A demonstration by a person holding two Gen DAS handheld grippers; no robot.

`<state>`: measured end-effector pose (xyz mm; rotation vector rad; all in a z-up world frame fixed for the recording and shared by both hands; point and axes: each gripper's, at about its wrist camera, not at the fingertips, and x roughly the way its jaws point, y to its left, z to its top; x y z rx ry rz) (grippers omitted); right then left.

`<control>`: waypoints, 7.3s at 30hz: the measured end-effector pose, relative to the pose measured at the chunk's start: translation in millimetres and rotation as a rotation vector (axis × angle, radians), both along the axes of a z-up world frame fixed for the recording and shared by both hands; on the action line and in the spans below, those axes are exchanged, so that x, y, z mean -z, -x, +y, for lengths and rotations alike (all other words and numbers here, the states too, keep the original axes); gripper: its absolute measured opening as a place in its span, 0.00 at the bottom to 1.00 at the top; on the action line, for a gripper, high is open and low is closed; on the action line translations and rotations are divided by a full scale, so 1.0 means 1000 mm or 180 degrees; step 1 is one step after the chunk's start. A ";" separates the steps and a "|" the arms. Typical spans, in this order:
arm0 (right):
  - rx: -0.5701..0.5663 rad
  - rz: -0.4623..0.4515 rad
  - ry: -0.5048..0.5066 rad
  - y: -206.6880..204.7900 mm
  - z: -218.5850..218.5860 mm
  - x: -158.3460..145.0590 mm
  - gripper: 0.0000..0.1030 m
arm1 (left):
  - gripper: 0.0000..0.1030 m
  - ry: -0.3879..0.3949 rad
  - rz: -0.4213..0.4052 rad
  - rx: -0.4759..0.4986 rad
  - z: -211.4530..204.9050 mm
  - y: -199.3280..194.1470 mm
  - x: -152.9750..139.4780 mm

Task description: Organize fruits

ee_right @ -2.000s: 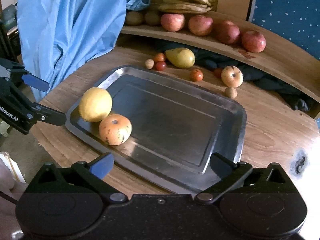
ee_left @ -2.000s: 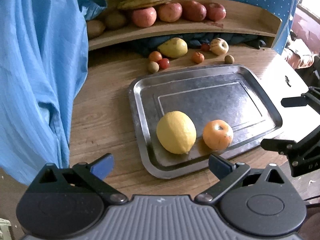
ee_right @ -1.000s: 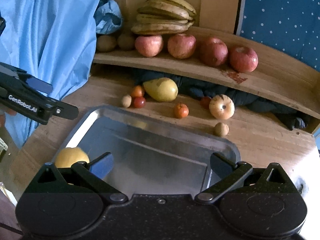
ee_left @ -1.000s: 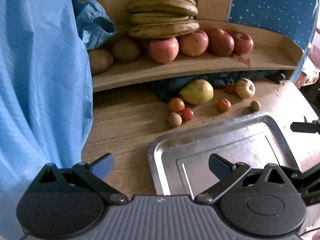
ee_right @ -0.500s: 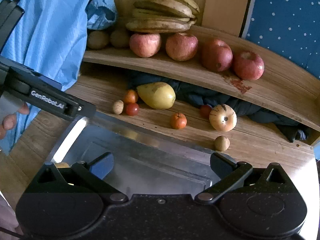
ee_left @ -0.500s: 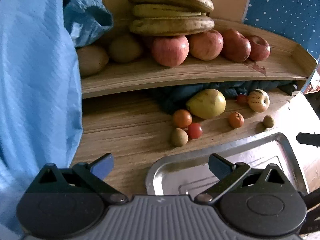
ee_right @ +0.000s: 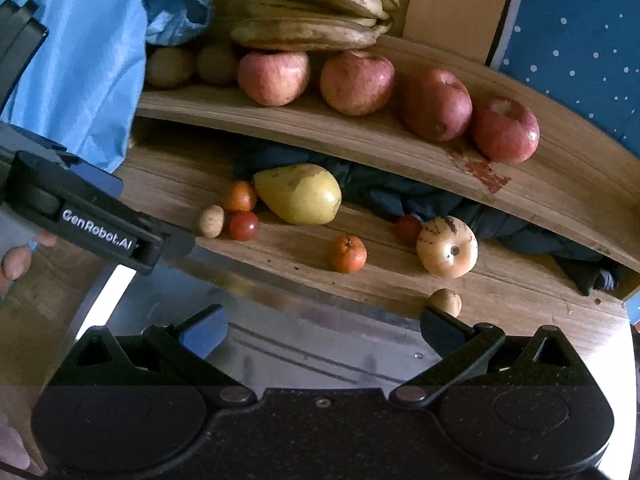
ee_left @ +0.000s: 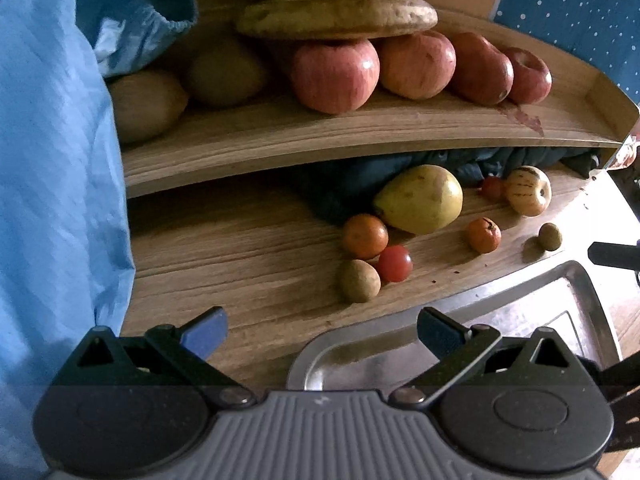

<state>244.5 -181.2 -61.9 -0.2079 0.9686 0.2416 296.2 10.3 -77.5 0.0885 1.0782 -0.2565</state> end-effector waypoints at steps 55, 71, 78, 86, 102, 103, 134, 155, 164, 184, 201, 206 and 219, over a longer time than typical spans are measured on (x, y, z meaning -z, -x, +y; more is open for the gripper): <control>0.0246 0.0159 -0.0224 -0.077 -0.005 0.049 0.48 | 0.52 0.0377 0.0015 0.0057 -0.003 -0.027 0.024; 0.0197 0.0149 -0.0307 -0.077 -0.005 0.048 0.30 | 0.29 0.0446 0.0002 0.0155 -0.007 -0.026 0.024; 0.0144 0.0179 -0.0362 -0.072 0.000 0.047 0.30 | 0.29 0.0453 -0.0003 0.0157 -0.007 -0.023 0.024; 0.0047 0.0176 -0.0433 -0.058 0.010 0.042 0.30 | 0.29 0.0450 -0.0023 0.0178 -0.007 -0.014 0.018; 0.0019 -0.0019 -0.0515 -0.023 -0.001 0.015 0.30 | 0.29 0.0484 -0.0174 0.0220 -0.019 0.016 -0.003; 0.0020 -0.0028 -0.0518 -0.018 -0.003 0.014 0.30 | 0.29 0.0485 -0.0180 0.0231 -0.020 0.019 -0.004; 0.0028 0.0064 -0.0453 0.102 -0.065 0.013 0.30 | 0.29 0.0529 -0.0098 0.0612 -0.091 0.104 -0.011; -0.0199 0.0115 -0.0335 0.137 -0.076 0.024 0.30 | 0.29 0.0388 0.0120 0.0910 -0.123 0.134 -0.006; -0.0240 0.0124 -0.0338 0.137 -0.080 0.026 0.30 | 0.29 0.0261 0.0171 0.0990 -0.130 0.138 -0.004; -0.0415 0.0178 -0.0386 0.131 -0.071 0.034 0.30 | 0.29 0.0156 0.0266 0.0918 -0.121 0.139 0.000; -0.0446 0.0226 -0.0378 0.129 -0.068 0.037 0.31 | 0.29 0.0097 0.0326 0.0996 -0.125 0.140 0.004; -0.0433 0.0217 -0.0376 0.130 -0.069 0.036 0.32 | 0.30 0.0096 0.0310 0.0971 -0.126 0.140 0.004; -0.0323 0.0127 -0.0382 0.140 -0.079 0.026 0.49 | 0.53 0.0193 0.0149 0.0928 -0.121 0.151 -0.014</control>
